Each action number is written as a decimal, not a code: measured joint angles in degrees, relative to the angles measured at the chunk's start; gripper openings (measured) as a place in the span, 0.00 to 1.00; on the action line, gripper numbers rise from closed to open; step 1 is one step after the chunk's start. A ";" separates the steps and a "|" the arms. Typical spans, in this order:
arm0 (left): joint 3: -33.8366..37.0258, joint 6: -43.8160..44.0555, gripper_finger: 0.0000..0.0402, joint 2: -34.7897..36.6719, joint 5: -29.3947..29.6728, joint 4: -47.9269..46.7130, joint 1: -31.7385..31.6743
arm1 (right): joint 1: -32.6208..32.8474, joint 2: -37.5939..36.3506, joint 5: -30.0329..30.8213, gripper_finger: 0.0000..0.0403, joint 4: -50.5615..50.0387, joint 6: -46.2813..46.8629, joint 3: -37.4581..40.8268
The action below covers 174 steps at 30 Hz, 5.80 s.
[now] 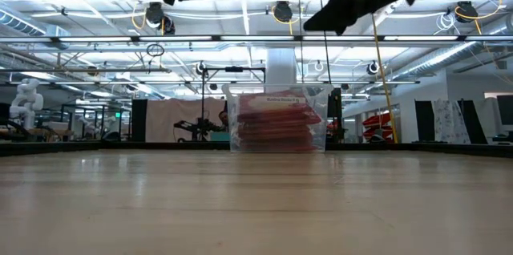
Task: Sort popcorn bags into baskets
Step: Return to Home Position
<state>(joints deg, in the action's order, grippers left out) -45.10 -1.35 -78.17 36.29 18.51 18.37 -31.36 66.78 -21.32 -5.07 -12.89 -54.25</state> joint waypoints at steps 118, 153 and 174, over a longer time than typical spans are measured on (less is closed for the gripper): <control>44.57 -1.16 0.01 37.70 -30.26 24.47 -12.48 | 33.71 -60.88 22.77 0.00 10.22 6.83 51.90; 44.50 -2.95 0.01 68.60 -30.33 -5.46 -15.08 | 33.71 -66.71 24.28 0.00 7.77 3.82 51.90; 44.50 -3.71 0.01 73.47 -33.37 -11.07 -15.27 | 33.71 -66.64 24.24 0.00 7.16 4.98 51.90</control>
<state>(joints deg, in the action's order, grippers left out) -0.60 -5.05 -4.70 2.92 7.44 3.10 2.35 0.14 2.92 2.09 -7.91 -2.35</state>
